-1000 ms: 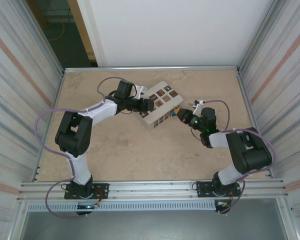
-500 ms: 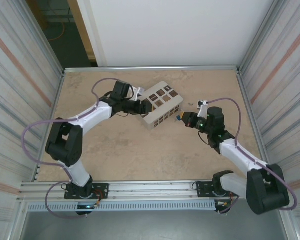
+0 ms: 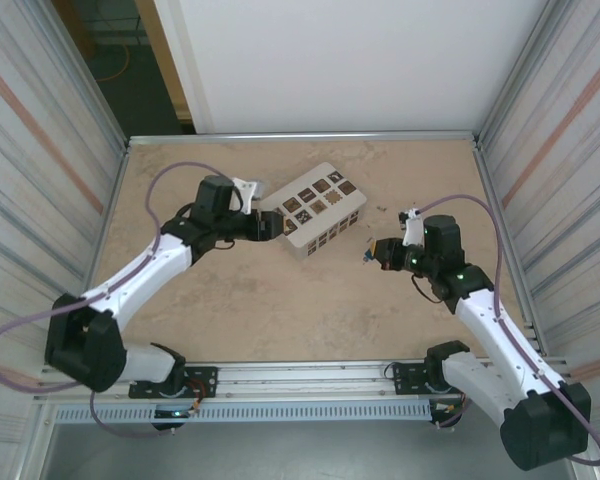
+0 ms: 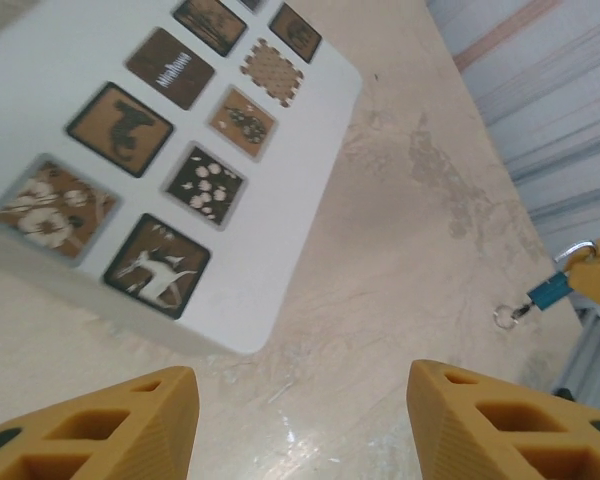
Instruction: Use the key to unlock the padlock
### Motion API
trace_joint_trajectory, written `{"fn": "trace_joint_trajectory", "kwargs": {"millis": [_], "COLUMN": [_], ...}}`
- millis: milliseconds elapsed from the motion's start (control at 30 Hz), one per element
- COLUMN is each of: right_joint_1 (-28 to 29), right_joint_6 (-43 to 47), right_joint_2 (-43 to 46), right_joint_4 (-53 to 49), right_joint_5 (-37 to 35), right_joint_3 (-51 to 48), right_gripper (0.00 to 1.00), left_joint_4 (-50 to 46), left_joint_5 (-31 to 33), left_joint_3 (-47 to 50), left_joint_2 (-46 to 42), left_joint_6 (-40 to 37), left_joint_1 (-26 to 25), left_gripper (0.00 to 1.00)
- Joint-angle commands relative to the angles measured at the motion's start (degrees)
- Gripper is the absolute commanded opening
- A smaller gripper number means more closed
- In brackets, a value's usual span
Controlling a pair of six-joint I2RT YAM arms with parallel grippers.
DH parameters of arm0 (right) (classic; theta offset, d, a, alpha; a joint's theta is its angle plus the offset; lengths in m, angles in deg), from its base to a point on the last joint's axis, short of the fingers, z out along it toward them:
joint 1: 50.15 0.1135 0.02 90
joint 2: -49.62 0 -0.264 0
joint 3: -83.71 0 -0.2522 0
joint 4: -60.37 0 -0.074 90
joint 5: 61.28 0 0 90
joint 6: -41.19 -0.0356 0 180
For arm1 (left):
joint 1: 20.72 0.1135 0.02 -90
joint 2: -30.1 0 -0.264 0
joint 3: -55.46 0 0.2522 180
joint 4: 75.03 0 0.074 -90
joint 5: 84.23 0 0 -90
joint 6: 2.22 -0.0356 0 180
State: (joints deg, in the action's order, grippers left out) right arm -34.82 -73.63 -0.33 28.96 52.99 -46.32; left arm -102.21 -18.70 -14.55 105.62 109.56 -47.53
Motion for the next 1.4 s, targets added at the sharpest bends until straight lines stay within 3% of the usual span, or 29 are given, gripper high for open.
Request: {"fn": "trace_joint_trajectory", "kwargs": {"millis": [0,300,800,967,1367], "right_joint_1": [-0.2,0.4,5.3,9.1,14.2], "right_joint_6": [3.6,1.6,0.3,0.0,-1.0], "right_joint_2": [1.6,2.5,-2.8,-5.9,-13.7], "right_joint_4": [-11.3,-19.7,-22.3,-21.4,-17.4], "right_joint_5": [0.4,0.9,2.7,2.3,4.5], "right_joint_3": [2.8,3.3,5.4,5.8,5.1], "right_gripper": [0.0,0.0,0.0,0.0,0.0], "left_joint_4": [-0.3,-1.0,-6.2,-5.8,-5.4], "left_joint_5": [6.6,18.5,26.8,29.6,31.4], "left_joint_3": [2.9,9.7,17.5,19.6,21.7], "left_joint_2": [-5.8,-19.4,-38.4,-42.4,-44.5], "left_joint_6": [-2.8,-3.6,-4.5,-4.2,-3.7], "left_joint_1": [0.0,0.6,3.3,3.4,3.5], "left_gripper": [0.59,0.69,0.88,0.95,0.97]}}
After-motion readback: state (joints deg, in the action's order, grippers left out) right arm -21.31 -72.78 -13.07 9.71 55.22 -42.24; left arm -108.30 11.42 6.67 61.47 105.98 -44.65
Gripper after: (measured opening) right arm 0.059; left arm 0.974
